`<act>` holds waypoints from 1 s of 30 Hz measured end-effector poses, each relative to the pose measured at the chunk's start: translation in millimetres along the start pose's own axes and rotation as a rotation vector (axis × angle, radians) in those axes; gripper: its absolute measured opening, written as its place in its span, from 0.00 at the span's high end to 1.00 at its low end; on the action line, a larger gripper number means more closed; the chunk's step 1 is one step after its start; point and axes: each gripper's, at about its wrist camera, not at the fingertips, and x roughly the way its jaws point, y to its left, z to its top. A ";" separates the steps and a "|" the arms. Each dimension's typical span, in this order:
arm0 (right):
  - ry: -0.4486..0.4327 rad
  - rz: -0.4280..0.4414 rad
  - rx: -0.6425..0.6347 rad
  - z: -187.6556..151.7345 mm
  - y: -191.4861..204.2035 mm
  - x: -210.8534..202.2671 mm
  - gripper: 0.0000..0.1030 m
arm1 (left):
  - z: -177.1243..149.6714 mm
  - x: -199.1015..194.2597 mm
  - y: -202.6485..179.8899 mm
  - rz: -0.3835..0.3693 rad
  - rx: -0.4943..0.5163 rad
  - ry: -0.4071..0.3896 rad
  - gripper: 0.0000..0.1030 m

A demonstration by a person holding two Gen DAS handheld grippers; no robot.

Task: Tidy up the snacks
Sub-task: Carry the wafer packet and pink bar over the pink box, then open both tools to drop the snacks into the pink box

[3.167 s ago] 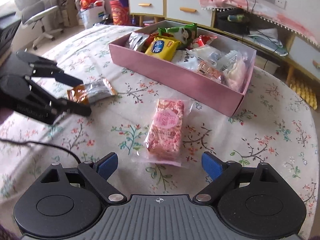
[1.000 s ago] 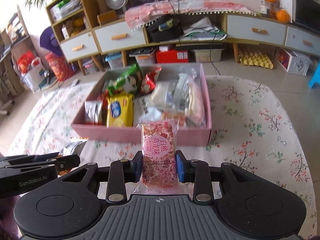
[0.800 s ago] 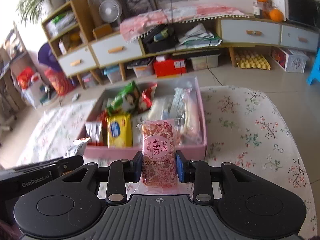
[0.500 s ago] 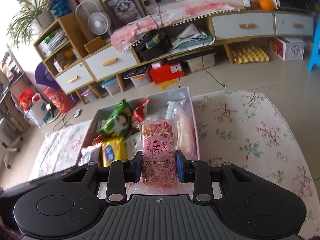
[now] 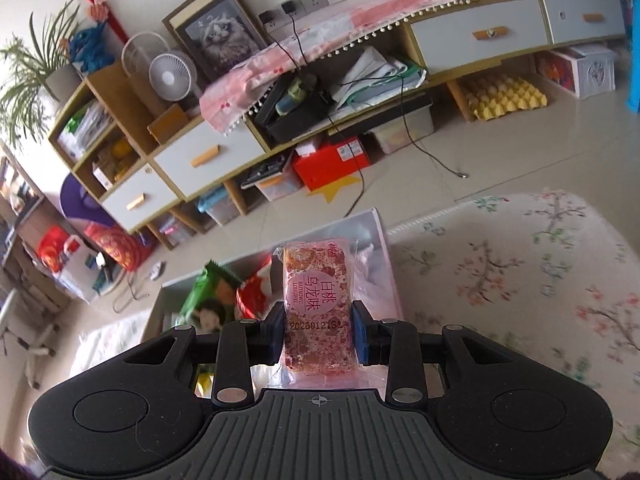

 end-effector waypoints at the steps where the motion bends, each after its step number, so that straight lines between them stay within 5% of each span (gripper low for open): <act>1: -0.007 0.006 0.004 2.2 0.6 4.1 0.70 | -0.8 0.1 0.5 -0.003 0.011 -0.001 0.64; 13: 0.028 0.014 -0.096 12.7 24.3 19.8 0.57 | -5.7 0.3 0.3 -0.047 0.015 -0.053 0.49; 23: 0.036 -0.034 -0.235 2.1 34.8 -42.5 0.41 | -7.3 -28.3 -0.6 -0.019 -0.048 -0.052 0.29; 30: 0.036 -0.036 -0.207 -9.1 32.8 -89.1 0.29 | -11.1 -59.8 4.9 0.023 -0.098 -0.047 0.14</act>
